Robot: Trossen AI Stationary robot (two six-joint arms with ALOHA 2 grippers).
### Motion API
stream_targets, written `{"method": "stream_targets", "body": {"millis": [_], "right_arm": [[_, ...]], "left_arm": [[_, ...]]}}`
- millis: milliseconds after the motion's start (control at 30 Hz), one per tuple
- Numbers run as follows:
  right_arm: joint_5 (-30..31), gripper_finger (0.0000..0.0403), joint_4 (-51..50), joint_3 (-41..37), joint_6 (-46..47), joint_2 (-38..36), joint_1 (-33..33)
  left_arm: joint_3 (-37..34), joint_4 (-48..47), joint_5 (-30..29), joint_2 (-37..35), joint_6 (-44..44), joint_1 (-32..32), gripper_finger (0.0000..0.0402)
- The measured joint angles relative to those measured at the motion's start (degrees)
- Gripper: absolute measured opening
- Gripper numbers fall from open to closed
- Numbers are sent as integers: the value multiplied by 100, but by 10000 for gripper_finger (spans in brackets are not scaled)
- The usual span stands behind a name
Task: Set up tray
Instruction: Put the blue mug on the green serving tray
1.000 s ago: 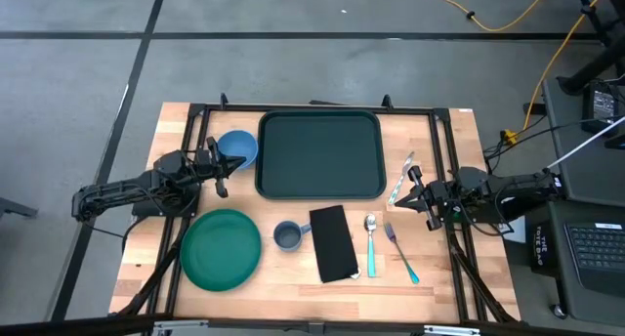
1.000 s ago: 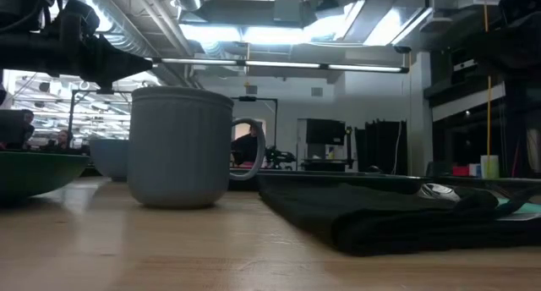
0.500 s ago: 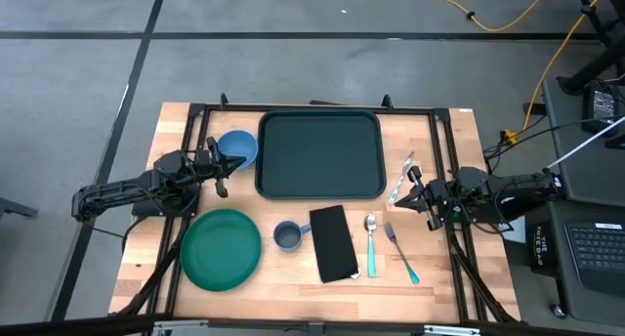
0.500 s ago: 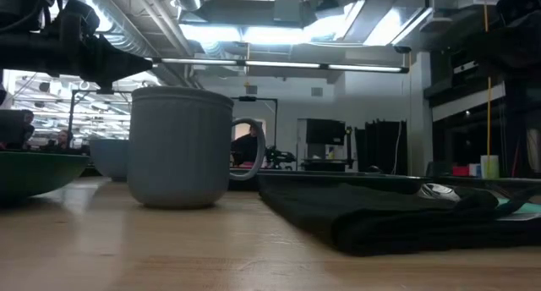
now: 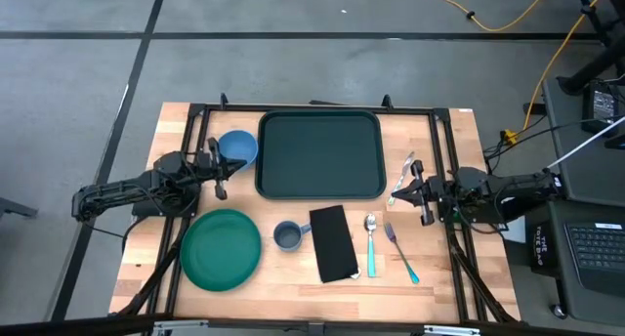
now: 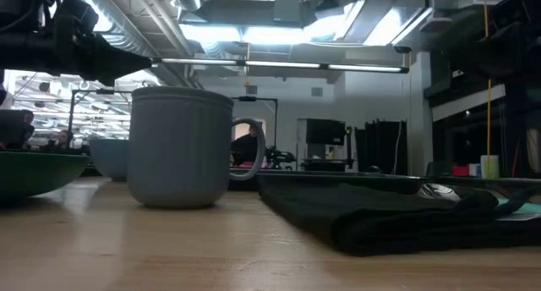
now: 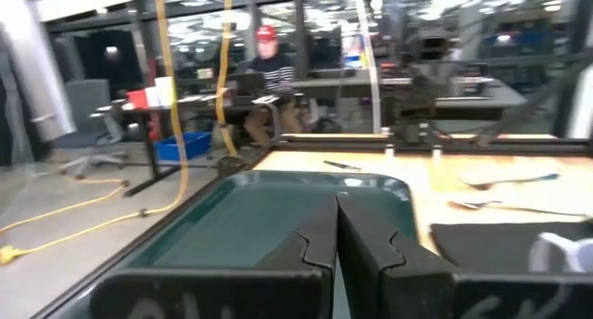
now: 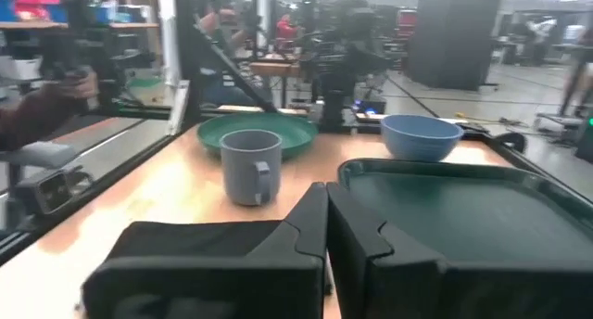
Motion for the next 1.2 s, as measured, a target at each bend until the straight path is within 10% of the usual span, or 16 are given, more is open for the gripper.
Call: {"method": "stream_targets", "body": {"millis": [767, 1200], "right_arm": [[973, 3, 507, 125, 296, 64, -263], [965, 6, 319, 1222, 273, 1834, -263]], "left_arm": [[862, 334, 258, 1743, -574, 0, 1], [1632, 290, 346, 2992, -310, -1, 2]]}}
